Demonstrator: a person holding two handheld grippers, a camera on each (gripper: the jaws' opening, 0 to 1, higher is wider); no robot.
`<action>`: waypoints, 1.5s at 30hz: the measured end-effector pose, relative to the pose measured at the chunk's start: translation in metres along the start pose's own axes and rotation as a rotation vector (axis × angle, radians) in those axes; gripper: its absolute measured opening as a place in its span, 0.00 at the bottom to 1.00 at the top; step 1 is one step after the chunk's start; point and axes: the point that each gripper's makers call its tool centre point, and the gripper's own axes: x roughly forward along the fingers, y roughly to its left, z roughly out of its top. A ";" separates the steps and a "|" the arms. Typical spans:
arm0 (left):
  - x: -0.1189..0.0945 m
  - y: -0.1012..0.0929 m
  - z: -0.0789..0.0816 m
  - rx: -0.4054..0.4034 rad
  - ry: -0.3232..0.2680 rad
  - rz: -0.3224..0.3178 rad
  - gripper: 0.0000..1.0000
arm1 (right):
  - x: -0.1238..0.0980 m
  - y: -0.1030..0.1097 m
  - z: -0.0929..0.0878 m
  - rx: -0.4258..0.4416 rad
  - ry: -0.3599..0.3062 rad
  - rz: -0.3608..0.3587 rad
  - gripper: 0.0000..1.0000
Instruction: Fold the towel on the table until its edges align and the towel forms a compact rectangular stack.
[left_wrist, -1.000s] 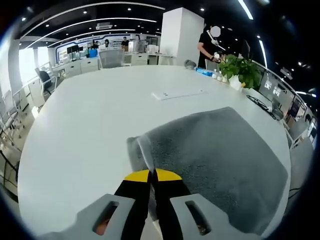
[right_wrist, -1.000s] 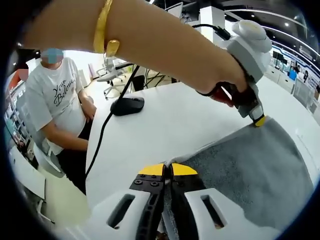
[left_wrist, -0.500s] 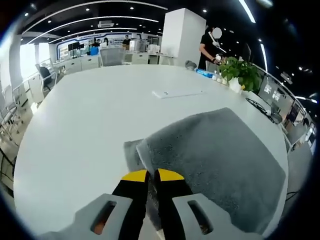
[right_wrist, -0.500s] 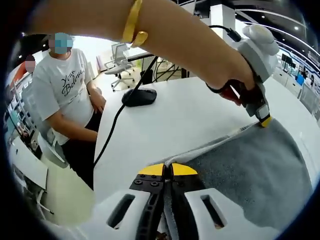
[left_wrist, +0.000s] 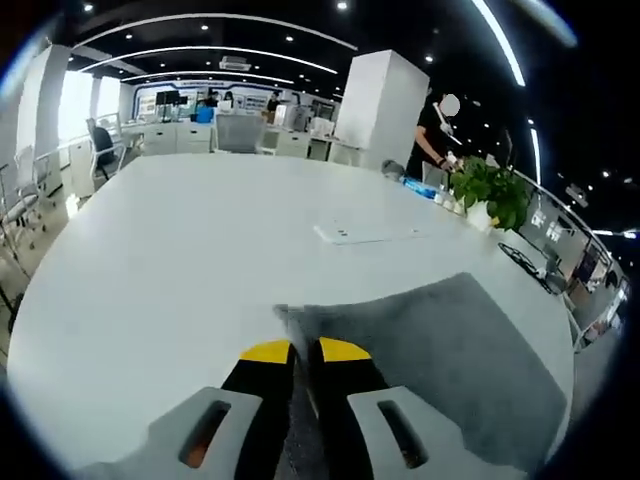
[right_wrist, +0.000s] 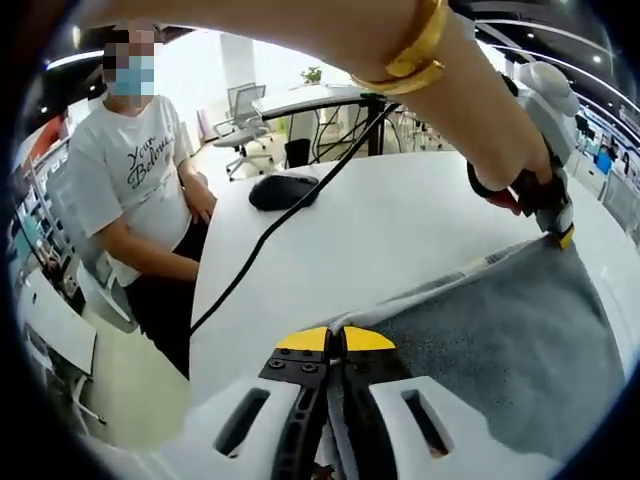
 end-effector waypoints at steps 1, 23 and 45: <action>-0.001 0.003 -0.002 0.014 0.011 0.020 0.07 | 0.000 0.000 0.000 -0.001 0.001 0.000 0.01; -0.057 -0.012 -0.034 0.056 0.063 0.050 0.14 | -0.036 -0.028 -0.025 0.011 0.001 -0.089 0.20; -0.136 -0.039 -0.074 -0.040 0.060 0.107 0.28 | -0.125 -0.058 -0.084 -0.050 0.019 -0.171 0.49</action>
